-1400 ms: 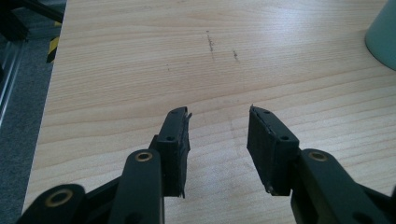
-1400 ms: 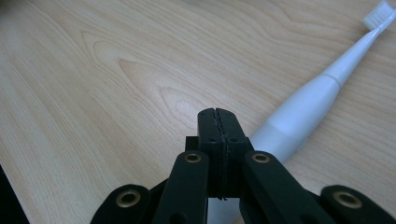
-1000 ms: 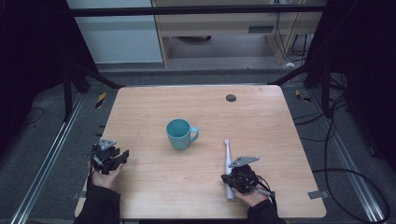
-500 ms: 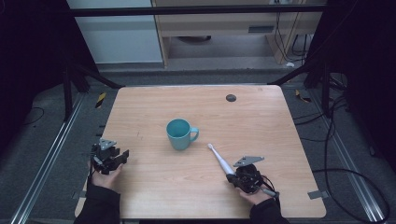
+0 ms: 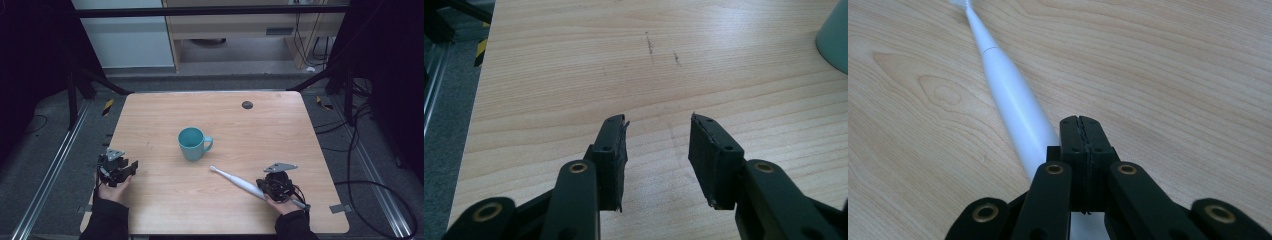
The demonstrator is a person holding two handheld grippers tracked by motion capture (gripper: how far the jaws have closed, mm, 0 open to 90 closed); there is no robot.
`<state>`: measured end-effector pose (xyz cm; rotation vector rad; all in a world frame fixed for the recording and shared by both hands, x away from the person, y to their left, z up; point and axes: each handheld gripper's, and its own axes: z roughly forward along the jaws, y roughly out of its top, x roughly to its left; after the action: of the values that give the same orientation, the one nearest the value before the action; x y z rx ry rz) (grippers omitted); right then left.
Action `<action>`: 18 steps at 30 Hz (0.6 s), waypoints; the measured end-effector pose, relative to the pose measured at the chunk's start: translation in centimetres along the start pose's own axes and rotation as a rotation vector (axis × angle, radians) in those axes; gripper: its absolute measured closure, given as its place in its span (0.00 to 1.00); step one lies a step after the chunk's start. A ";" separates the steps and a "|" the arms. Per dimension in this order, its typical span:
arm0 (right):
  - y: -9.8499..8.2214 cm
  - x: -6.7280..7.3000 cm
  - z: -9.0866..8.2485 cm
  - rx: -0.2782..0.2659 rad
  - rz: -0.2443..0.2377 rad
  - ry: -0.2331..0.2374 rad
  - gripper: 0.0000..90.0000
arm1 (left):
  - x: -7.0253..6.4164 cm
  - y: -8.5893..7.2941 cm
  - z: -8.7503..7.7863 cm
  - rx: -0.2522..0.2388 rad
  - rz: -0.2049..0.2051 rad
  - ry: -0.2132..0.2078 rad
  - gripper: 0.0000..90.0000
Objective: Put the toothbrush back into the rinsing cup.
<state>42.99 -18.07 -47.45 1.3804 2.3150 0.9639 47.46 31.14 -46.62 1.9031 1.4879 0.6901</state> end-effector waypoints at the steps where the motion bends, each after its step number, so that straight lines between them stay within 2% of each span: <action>1: 0.0 0.0 0.0 0.001 -0.003 -0.001 1.00 | 0.0 0.0 0.0 -0.001 -0.001 0.000 0.64; 8: -0.6 -0.3 -0.2 0.012 0.006 -0.013 1.00 | 0.0 0.0 0.0 -0.001 0.000 0.001 0.64; 18: -0.5 -0.5 -0.4 0.005 0.005 -0.007 1.00 | 0.0 0.0 0.0 -0.002 0.000 -0.002 0.64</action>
<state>42.70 -18.77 -47.51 1.3903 2.3119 0.9537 47.46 31.11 -46.60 1.9018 1.4850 0.6900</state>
